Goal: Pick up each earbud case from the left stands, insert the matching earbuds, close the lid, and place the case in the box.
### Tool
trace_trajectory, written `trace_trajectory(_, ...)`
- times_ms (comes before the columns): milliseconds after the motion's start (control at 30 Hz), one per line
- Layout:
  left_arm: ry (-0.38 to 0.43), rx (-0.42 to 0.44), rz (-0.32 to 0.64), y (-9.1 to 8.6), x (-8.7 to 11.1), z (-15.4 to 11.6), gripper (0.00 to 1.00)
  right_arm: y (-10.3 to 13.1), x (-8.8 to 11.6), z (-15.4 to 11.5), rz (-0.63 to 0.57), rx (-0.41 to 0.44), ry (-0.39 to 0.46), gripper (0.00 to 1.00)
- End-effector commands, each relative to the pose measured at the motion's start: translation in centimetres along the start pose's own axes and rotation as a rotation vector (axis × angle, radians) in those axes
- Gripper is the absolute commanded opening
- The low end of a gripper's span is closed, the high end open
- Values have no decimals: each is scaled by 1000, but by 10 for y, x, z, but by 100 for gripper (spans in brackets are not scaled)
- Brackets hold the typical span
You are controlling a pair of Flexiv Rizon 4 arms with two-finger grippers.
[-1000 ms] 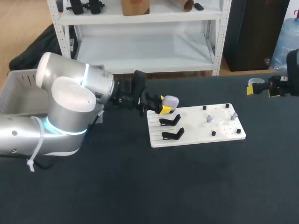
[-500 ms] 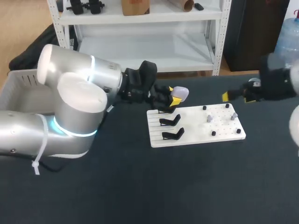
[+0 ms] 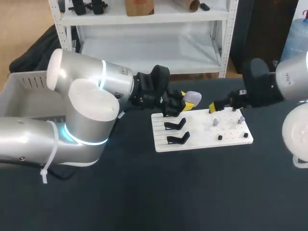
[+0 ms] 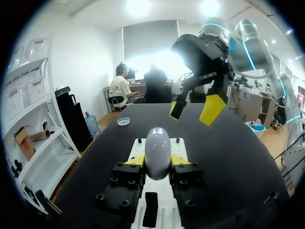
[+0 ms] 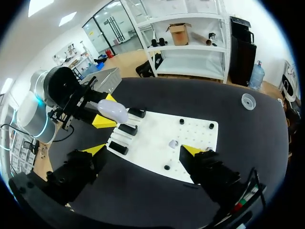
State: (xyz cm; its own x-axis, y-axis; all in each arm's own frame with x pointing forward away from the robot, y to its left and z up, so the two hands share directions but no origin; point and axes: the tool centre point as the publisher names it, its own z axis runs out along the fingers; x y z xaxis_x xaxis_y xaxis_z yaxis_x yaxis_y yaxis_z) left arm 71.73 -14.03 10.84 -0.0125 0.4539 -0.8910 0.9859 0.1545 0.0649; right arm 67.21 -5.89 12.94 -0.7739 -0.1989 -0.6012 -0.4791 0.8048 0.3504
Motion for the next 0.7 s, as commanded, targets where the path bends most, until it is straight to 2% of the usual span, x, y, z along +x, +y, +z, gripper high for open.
trace_trajectory(33,4,1,-4,0,-1,6,0,4,-5,8,-9,-30,15,100)
trace_trajectory(700,-16,72,36,-25,-10,8,0,3,-9,14,-24,-29,28,100)
